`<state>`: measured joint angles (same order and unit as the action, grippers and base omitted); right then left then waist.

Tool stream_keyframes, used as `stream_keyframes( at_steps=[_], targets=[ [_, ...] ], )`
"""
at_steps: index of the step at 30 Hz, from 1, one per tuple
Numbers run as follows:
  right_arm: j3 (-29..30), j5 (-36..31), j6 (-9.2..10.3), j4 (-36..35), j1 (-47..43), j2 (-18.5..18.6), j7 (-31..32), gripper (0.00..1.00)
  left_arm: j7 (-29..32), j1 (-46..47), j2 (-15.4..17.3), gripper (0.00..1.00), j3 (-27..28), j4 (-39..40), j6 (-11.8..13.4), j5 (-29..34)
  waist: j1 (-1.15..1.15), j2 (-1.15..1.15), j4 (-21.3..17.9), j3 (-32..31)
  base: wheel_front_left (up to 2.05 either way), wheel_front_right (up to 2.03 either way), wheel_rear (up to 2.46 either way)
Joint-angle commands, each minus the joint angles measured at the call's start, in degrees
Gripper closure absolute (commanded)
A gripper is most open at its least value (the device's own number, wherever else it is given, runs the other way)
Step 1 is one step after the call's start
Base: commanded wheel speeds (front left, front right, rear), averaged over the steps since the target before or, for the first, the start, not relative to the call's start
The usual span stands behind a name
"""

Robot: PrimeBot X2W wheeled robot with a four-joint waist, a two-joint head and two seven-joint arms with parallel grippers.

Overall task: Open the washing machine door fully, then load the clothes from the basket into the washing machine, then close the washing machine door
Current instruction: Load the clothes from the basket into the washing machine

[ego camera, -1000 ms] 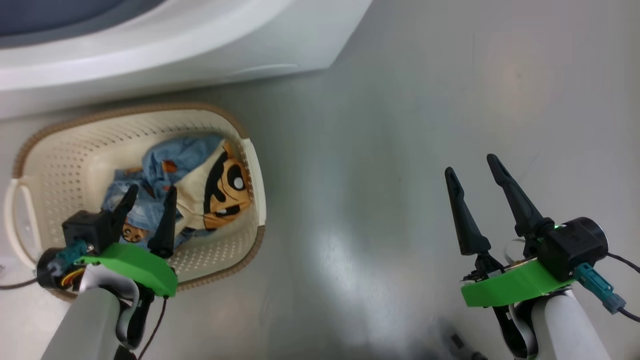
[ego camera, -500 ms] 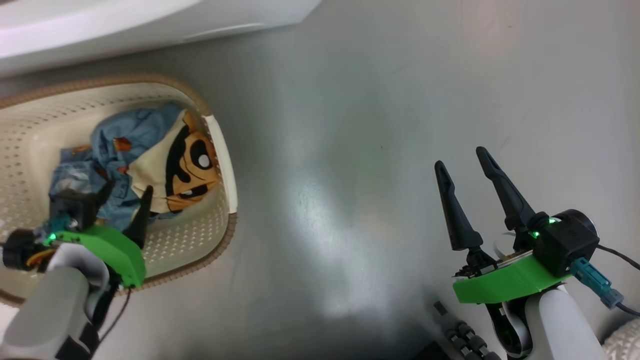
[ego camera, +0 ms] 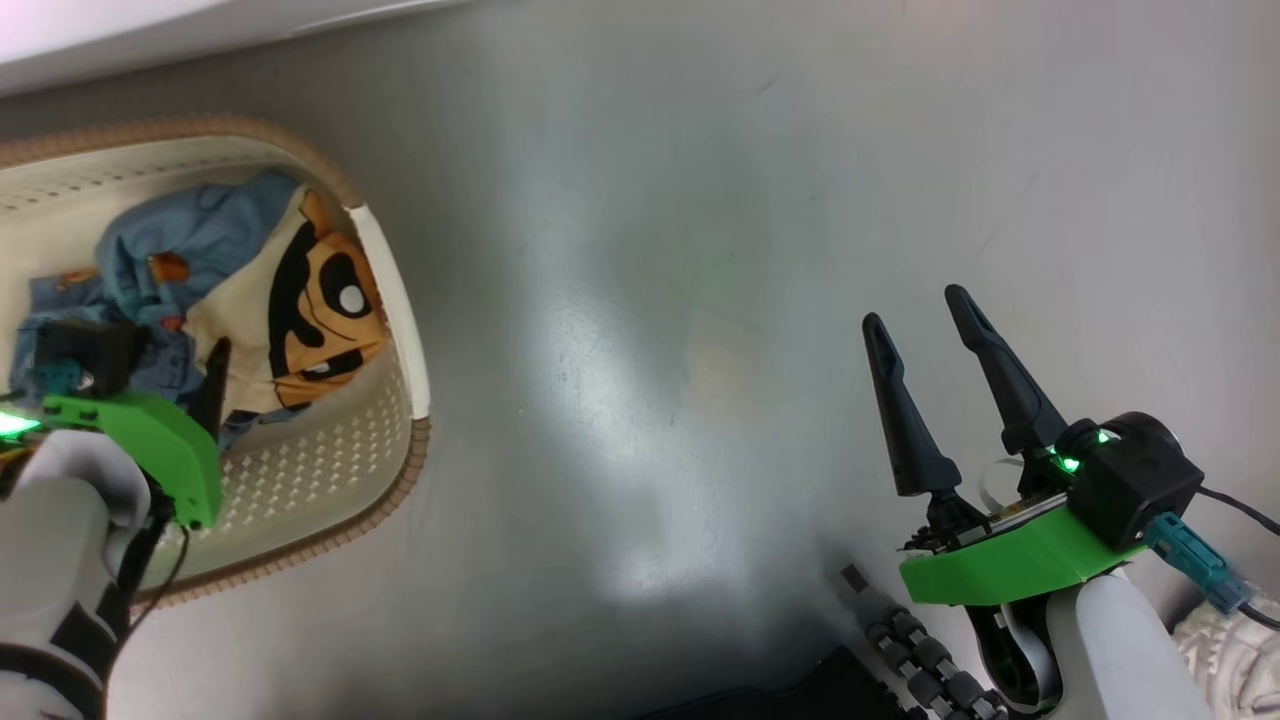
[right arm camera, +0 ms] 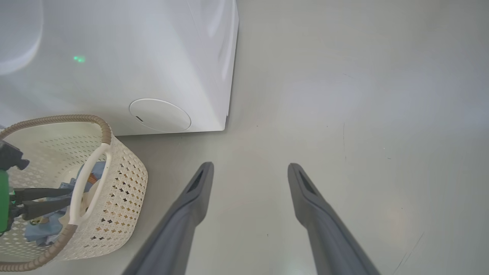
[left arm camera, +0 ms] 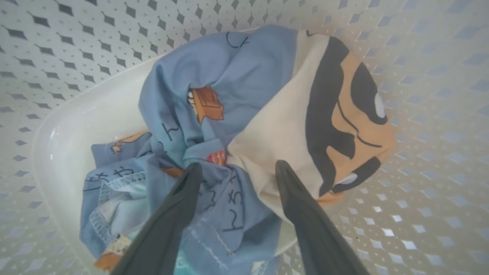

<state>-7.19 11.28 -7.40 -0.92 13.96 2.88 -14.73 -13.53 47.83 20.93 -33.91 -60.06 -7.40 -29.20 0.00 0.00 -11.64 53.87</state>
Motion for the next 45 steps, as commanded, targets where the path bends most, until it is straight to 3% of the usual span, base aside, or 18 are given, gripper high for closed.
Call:
stream_keyframes(
  at_steps=[1,12,29,30,34,36,45],
  targets=[
    [-1.67,1.09,-0.09,-1.12,-1.75,-0.01,-0.27,0.0,0.19,0.76,2.71,0.0,0.1,-1.69,-0.09,0.02,0.0,0.0,-0.71,0.64,0.0,0.0,0.0],
    [-2.11,1.57,-0.09,-1.39,-2.33,-0.01,-0.27,0.0,5.78,7.95,1.28,0.0,-3.52,-9.3,-0.09,1.17,0.0,0.0,-1.46,1.58,0.0,0.0,0.0],
    [-2.45,2.09,-0.09,-1.72,-3.45,-0.01,-0.27,0.0,14.86,12.25,-1.1,0.0,-11.41,-12.43,-0.09,3.95,0.0,0.0,-1.7,2.61,0.0,0.0,0.0],
    [-2.51,2.21,-0.09,-1.69,-3.51,-0.01,-0.27,0.0,15.51,12.22,-1.27,0.07,-12.34,-12.47,-0.09,4.43,0.0,0.0,-1.77,2.57,0.0,0.0,0.0],
    [-2.51,2.48,-0.09,-1.69,-3.84,-0.01,-0.27,0.0,17.29,11.93,-1.92,0.54,-15.53,-12.55,-0.09,5.73,0.0,0.0,-1.89,2.18,0.0,0.0,0.0],
    [-2.44,2.3,-0.09,-1.82,-4.09,-0.01,-0.27,0.0,17.02,12.02,-1.8,1.0,-17.06,-12.44,-0.09,6.58,0.0,0.0,-1.95,2.08,0.0,0.0,0.0],
    [-2.05,2.47,-0.09,-2.14,-3.57,-0.01,-0.27,0.0,13.63,10.93,-1.52,1.0,-17.3,-12.11,-0.09,3.4,0.0,0.0,-1.65,1.87,0.0,0.0,0.0]
  ],
)
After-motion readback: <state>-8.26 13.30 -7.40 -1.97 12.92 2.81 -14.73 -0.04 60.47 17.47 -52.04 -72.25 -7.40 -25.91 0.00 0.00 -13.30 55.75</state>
